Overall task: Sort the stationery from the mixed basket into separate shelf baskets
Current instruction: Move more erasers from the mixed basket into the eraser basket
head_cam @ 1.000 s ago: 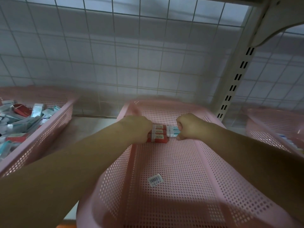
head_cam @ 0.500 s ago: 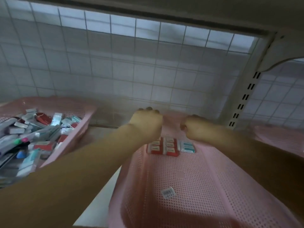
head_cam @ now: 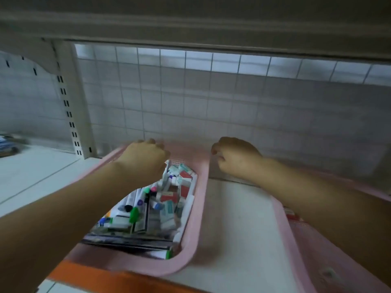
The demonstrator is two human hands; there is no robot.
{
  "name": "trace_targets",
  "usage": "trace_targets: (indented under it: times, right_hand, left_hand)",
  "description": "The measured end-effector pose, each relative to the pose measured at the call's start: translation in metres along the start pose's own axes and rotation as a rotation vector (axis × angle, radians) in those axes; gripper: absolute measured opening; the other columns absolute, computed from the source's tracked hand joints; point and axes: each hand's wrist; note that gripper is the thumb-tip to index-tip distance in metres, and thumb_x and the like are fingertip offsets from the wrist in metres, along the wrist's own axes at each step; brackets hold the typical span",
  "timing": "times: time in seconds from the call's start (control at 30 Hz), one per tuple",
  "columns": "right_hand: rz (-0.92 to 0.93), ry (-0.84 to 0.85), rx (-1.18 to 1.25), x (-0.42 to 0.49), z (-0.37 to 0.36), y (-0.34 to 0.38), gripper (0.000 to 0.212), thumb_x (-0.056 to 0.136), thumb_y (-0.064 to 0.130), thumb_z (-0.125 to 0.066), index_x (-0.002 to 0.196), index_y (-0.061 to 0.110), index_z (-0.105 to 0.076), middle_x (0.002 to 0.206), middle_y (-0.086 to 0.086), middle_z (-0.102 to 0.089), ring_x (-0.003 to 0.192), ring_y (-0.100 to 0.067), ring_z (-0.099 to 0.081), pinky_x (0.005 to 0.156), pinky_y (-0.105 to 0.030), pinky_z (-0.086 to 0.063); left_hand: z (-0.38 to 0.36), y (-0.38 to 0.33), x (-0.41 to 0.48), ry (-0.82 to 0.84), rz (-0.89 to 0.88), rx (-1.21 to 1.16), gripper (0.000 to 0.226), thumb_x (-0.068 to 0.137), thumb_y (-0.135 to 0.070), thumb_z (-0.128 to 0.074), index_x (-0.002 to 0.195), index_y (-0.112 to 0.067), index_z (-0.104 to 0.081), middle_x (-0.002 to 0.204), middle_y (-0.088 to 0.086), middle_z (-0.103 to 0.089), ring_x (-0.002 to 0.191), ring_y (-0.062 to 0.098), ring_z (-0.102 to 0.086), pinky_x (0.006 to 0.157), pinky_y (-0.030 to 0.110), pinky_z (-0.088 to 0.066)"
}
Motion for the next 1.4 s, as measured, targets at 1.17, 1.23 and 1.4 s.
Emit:
trace_targets:
  times: [1.17, 1.23, 1.4]
  right_hand:
    - [-0.260, 0.243, 0.053, 0.092, -0.103, 0.077, 0.033, 0.088, 0.004, -0.049, 0.120, 0.011, -0.046, 0.107, -0.010, -0.058, 0.097, -0.027, -0.057, 0.070, -0.029, -0.040]
    - [-0.255, 0.231, 0.030, 0.091, -0.100, 0.076, 0.023, 0.090, 0.006, -0.051, 0.111, 0.013, -0.049, 0.086, -0.005, -0.050, 0.087, -0.023, -0.052, 0.068, -0.028, -0.038]
    - [-0.268, 0.226, 0.050, 0.087, -0.096, 0.078, 0.028, 0.088, 0.007, -0.052, 0.115, 0.015, -0.050, 0.092, -0.004, -0.056, 0.092, -0.025, -0.053, 0.070, -0.029, -0.039]
  left_hand:
    - [-0.127, 0.050, 0.092, 0.162, -0.043, -0.457, 0.027, 0.090, -0.005, -0.052, 0.117, -0.004, -0.056, 0.119, 0.014, -0.057, 0.109, 0.028, -0.055, 0.084, 0.029, -0.042]
    - [-0.124, 0.053, 0.090, 0.132, -0.035, -0.476, 0.027, 0.088, -0.007, -0.054, 0.115, -0.006, -0.055, 0.118, 0.013, -0.056, 0.107, 0.028, -0.054, 0.083, 0.030, -0.043]
    - [-0.114, 0.055, 0.077, 0.154, -0.059, -0.626, 0.023, 0.087, -0.004, -0.049, 0.109, -0.008, -0.053, 0.112, 0.013, -0.058, 0.093, 0.025, -0.052, 0.072, 0.027, -0.038]
Point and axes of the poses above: each hand's wrist, its own x-axis towards the middle knuckle, its own z-axis out of the back of the hand, y = z × x
